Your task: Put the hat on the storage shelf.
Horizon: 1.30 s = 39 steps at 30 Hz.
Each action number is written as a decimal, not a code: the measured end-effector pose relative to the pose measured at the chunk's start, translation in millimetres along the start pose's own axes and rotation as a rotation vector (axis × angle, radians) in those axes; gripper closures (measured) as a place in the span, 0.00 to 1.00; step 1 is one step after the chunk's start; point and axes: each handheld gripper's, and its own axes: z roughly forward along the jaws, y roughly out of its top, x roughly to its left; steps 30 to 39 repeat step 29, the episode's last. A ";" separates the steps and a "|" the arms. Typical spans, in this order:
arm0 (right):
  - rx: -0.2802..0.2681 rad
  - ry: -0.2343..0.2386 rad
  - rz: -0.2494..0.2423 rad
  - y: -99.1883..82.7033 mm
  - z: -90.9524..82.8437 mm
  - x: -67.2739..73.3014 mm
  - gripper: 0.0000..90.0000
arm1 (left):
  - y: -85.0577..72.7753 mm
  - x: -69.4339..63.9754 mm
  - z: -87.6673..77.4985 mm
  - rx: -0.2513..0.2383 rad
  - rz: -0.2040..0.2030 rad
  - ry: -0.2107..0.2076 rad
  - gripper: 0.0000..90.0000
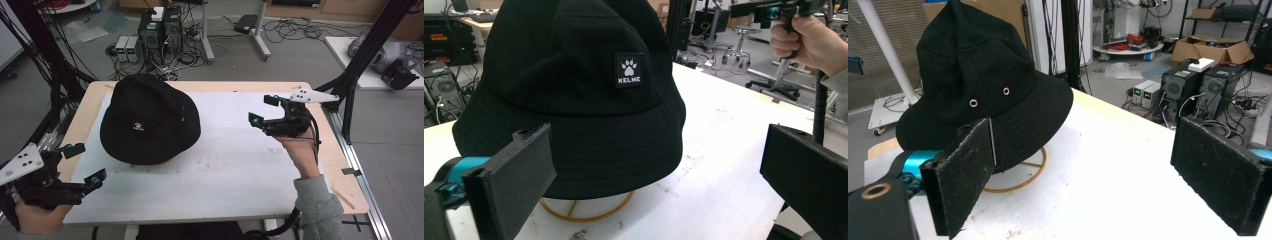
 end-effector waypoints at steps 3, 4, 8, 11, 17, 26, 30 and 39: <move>-0.012 -0.011 0.014 -8.9 -4.4 1.1 0.11 | -0.6 0.5 0.8 0.003 -0.003 0.002 0.02; -0.008 -0.020 0.014 -11.4 -5.6 1.8 0.11 | -0.8 0.4 1.2 0.004 -0.005 0.002 0.02; 0.005 -0.042 0.014 -18.9 -10.4 2.2 0.11 | -0.7 0.5 2.1 0.003 -0.002 0.000 0.02; 0.001 -0.038 0.009 -22.9 -14.5 2.4 0.11 | -0.6 1.1 2.1 0.004 -0.001 0.002 0.02; 0.012 -0.060 0.008 -32.3 -19.1 2.5 0.11 | -0.5 1.5 2.4 0.000 -0.005 0.007 0.02; 0.009 -0.058 0.008 -35.3 -21.8 4.3 0.11 | -1.3 3.6 3.9 -0.002 -0.007 0.024 0.02; 0.006 -0.055 0.001 -35.1 -23.5 6.0 0.11 | -1.2 3.7 5.6 -0.005 -0.007 0.036 0.02; 0.006 -0.055 0.001 -35.1 -23.5 6.0 0.11 | -1.2 3.7 5.6 -0.005 -0.007 0.036 0.02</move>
